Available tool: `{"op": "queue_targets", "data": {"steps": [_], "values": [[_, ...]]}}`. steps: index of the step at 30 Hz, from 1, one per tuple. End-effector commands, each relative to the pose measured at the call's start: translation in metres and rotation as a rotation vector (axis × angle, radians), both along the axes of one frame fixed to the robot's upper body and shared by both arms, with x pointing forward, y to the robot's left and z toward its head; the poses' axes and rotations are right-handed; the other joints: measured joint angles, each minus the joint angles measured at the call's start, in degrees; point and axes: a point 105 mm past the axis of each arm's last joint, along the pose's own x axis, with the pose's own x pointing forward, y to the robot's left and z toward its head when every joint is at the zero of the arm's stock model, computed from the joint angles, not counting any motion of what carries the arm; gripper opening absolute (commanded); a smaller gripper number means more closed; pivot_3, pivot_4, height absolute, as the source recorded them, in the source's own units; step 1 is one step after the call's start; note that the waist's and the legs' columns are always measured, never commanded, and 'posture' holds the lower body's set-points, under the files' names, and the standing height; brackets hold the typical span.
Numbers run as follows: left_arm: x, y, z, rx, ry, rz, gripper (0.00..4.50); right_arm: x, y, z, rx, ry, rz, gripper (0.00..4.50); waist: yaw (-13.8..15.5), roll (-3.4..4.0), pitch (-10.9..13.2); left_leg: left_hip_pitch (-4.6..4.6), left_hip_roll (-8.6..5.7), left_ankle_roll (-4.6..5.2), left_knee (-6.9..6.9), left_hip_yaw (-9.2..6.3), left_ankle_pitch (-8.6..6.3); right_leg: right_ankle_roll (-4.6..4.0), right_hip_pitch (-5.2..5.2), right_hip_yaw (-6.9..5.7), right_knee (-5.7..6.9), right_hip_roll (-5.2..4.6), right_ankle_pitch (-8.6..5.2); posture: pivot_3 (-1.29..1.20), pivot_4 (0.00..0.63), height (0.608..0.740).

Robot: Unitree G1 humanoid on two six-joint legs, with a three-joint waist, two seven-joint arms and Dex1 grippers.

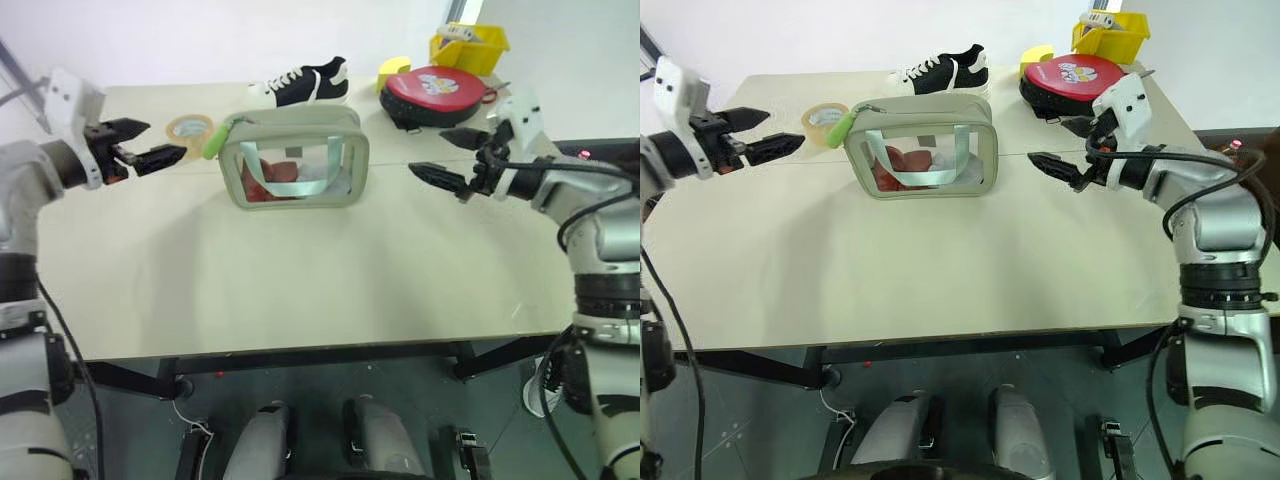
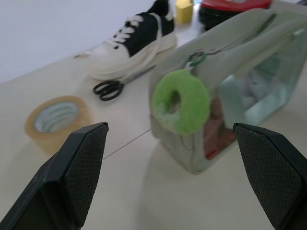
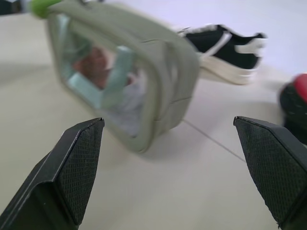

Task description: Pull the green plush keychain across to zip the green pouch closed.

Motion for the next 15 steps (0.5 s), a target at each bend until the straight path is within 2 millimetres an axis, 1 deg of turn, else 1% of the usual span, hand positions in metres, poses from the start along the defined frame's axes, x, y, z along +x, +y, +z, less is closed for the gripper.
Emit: {"op": "queue_targets", "data": {"steps": [1,4,11,13,15], "values": [[-0.003,0.001,0.015,0.018,-0.041,-0.025,4.45,-0.005,0.013,0.019,-0.025,-0.055,0.068,4.50,0.1,0.00,0.0,0.01,0.00,0.00,0.01,-0.01,0.00,0.00,0.01,0.00,0.01,0.00,0.00,0.00,0.150,0.740],[0.000,0.005,0.018,0.006,-0.061,0.003,4.45,-0.004,0.023,0.023,-0.031,-0.071,0.098,4.50,0.2,-0.01,0.0,-0.03,0.00,0.00,0.07,-0.01,0.00,0.00,-0.03,0.00,0.05,-0.01,0.00,0.00,0.150,0.740],[-0.001,0.007,0.018,0.033,-0.080,0.012,4.45,-0.001,0.024,0.022,-0.049,-0.086,0.091,4.50,0.3,-0.01,0.0,-0.34,-0.01,-0.01,0.16,0.00,0.01,0.01,-0.31,0.01,0.05,-0.05,0.01,0.00,0.150,0.740],[0.000,0.006,0.018,0.032,-0.085,0.017,4.45,0.001,0.027,0.023,-0.062,-0.099,0.102,4.50,0.3,-0.01,0.0,-0.34,-0.01,-0.01,0.15,0.00,0.01,0.01,-0.32,0.01,0.05,-0.05,0.01,0.00,0.150,0.740],[0.000,0.008,0.016,0.071,-0.090,0.033,4.45,0.004,0.033,0.026,-0.064,-0.117,0.121,4.50,0.1,-0.01,0.0,-0.34,-0.01,-0.01,0.15,0.00,0.01,0.01,-0.34,0.01,0.06,-0.05,0.01,0.00,0.150,0.740]]}}
